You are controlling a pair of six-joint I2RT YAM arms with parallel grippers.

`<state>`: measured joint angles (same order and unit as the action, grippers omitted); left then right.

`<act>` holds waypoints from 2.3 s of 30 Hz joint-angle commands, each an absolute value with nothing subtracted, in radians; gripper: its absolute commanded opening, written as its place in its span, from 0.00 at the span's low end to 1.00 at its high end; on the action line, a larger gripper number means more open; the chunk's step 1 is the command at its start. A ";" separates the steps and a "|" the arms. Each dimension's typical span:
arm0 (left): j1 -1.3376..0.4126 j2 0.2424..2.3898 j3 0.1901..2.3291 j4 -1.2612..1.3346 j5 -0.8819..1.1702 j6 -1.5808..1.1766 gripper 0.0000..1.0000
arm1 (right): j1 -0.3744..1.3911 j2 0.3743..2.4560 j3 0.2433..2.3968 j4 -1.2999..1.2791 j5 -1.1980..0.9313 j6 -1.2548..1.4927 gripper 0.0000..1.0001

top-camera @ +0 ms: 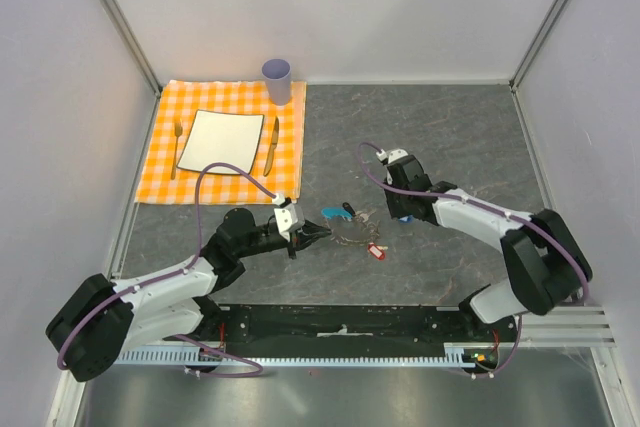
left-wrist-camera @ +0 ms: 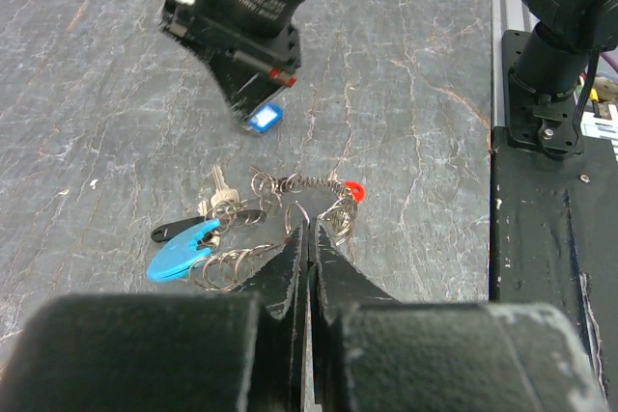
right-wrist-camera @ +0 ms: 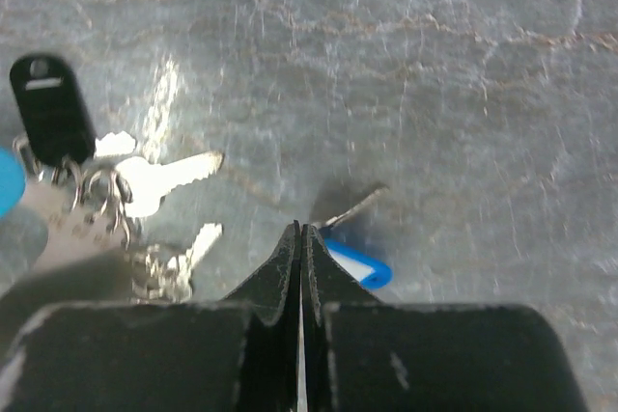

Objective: Put the keys on the keyring

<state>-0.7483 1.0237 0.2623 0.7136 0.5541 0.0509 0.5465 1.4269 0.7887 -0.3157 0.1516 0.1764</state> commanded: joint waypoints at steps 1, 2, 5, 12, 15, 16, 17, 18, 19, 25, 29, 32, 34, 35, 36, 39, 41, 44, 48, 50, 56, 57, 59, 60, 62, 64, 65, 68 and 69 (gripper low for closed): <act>-0.750 1.005 0.287 0.742 0.529 0.048 0.02 | 0.525 1.538 0.776 -0.019 0.115 0.193 0.00; -0.750 1.005 0.288 0.741 0.531 0.049 0.02 | 0.523 1.552 0.763 0.018 0.117 0.201 0.00; -0.749 1.002 0.287 0.735 0.528 0.052 0.02 | 0.514 1.595 0.724 0.132 0.123 0.216 0.00; -0.749 1.006 0.288 0.738 0.529 0.054 0.02 | 0.497 1.632 0.689 0.245 0.112 0.218 0.00; -0.749 1.006 0.290 0.738 0.528 0.055 0.02 | 0.494 1.644 0.693 0.226 0.114 0.218 0.05; -0.749 1.008 0.290 0.736 0.529 0.055 0.02 | 0.494 1.646 0.696 0.221 0.109 0.212 0.07; -0.749 1.008 0.290 0.738 0.528 0.055 0.02 | 0.494 1.644 0.701 0.207 0.092 0.207 0.08; -0.749 1.009 0.290 0.738 0.528 0.055 0.02 | 0.494 1.644 0.706 0.190 0.087 0.203 0.13; -0.749 1.009 0.291 0.738 0.529 0.055 0.02 | 0.492 1.644 0.722 0.175 0.087 0.201 0.15; -0.749 1.009 0.293 0.738 0.535 0.051 0.02 | 0.494 1.625 0.800 0.043 0.098 0.207 0.30; -0.747 1.002 0.293 0.736 0.537 0.048 0.02 | 0.492 1.603 0.879 -0.107 0.120 0.204 0.44; -0.747 0.994 0.290 0.733 0.538 0.049 0.02 | 0.492 1.603 0.949 -0.217 0.120 0.167 0.46; -0.749 0.988 0.290 0.729 0.538 0.048 0.02 | 0.492 1.601 0.988 -0.259 0.109 0.140 0.46; -0.749 0.985 0.290 0.729 0.538 0.048 0.02 | 0.494 1.601 1.000 -0.297 0.100 0.129 0.45; -0.749 0.982 0.288 0.727 0.540 0.051 0.02 | 0.494 1.605 1.011 -0.317 0.089 0.120 0.44; -0.747 0.976 0.288 0.727 0.537 0.051 0.02 | 0.492 1.621 1.054 -0.392 0.061 0.071 0.37; -0.749 0.979 0.290 0.726 0.538 0.048 0.02 | 0.505 1.635 1.086 -0.441 0.060 0.034 0.34; -0.749 0.980 0.293 0.727 0.545 0.046 0.02 | 0.525 1.675 1.138 -0.506 0.078 0.006 0.31; -0.749 0.980 0.293 0.727 0.543 0.045 0.02 | 0.555 1.758 1.209 -0.572 0.116 -0.026 0.31; -0.749 0.980 0.293 0.727 0.545 0.046 0.02 | 0.569 1.792 1.255 -0.616 0.132 -0.029 0.31; -0.749 0.976 0.291 0.724 0.540 0.046 0.02 | 0.604 1.888 1.350 -0.702 0.242 -0.031 0.27; -0.749 0.977 0.291 0.723 0.540 0.045 0.02 | 0.609 1.904 1.365 -0.709 0.255 -0.032 0.26; -0.749 0.979 0.293 0.724 0.542 0.046 0.02 | 0.621 1.919 1.379 -0.730 0.284 -0.032 0.26; -0.749 0.980 0.293 0.724 0.541 0.046 0.02 | 0.624 1.931 1.390 -0.735 0.299 -0.032 0.26; -0.749 0.980 0.295 0.726 0.546 0.044 0.02 | 0.635 1.940 1.397 -0.745 0.331 -0.032 0.26; -0.749 0.982 0.293 0.726 0.546 0.046 0.02 | 0.641 1.957 1.411 -0.755 0.342 -0.034 0.26; -0.749 0.982 0.295 0.726 0.548 0.045 0.02 | 0.643 1.962 1.414 -0.767 0.345 -0.035 0.27; -0.747 0.980 0.296 0.724 0.548 0.043 0.02 | 0.652 1.980 1.427 -0.775 0.350 -0.038 0.27; -0.747 0.982 0.295 0.726 0.549 0.044 0.02 | 0.653 1.986 1.430 -0.778 0.350 -0.038 0.27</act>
